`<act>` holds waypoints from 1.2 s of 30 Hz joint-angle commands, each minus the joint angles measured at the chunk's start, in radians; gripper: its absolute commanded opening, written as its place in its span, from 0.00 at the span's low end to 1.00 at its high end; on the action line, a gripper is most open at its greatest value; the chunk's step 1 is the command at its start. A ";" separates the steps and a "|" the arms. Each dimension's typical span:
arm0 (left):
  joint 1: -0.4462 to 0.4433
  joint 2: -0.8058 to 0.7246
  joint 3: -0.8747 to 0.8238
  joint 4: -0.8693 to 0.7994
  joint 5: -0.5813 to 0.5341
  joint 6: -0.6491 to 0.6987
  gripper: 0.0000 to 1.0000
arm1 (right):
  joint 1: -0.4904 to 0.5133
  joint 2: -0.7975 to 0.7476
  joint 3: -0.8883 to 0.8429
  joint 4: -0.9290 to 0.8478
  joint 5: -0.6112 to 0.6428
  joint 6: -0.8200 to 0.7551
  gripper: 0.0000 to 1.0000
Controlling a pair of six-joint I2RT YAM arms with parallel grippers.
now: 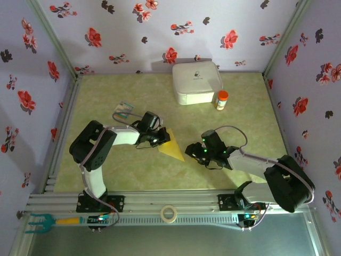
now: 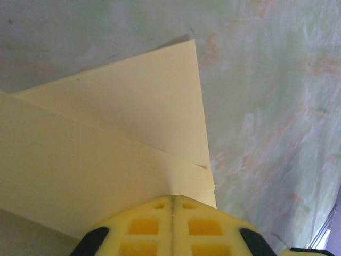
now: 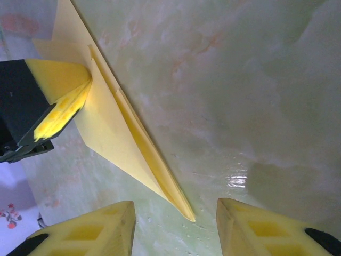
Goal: Fold a paper plane with a square sheet of paper (pick it up from the middle)
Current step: Fourth fold the wing at the center of the table.
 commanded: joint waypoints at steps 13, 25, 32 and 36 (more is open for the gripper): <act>-0.003 -0.014 -0.035 0.000 -0.014 -0.043 0.00 | 0.013 0.075 -0.014 0.088 -0.099 0.050 0.38; -0.006 -0.009 -0.036 0.007 -0.007 -0.047 0.00 | 0.049 0.167 0.007 0.107 -0.120 0.050 0.37; -0.008 -0.002 -0.030 0.007 -0.006 -0.047 0.00 | 0.063 0.186 0.011 0.190 -0.140 0.054 0.36; -0.009 -0.007 -0.035 0.008 -0.005 -0.047 0.00 | 0.061 0.188 0.013 0.226 -0.125 0.055 0.37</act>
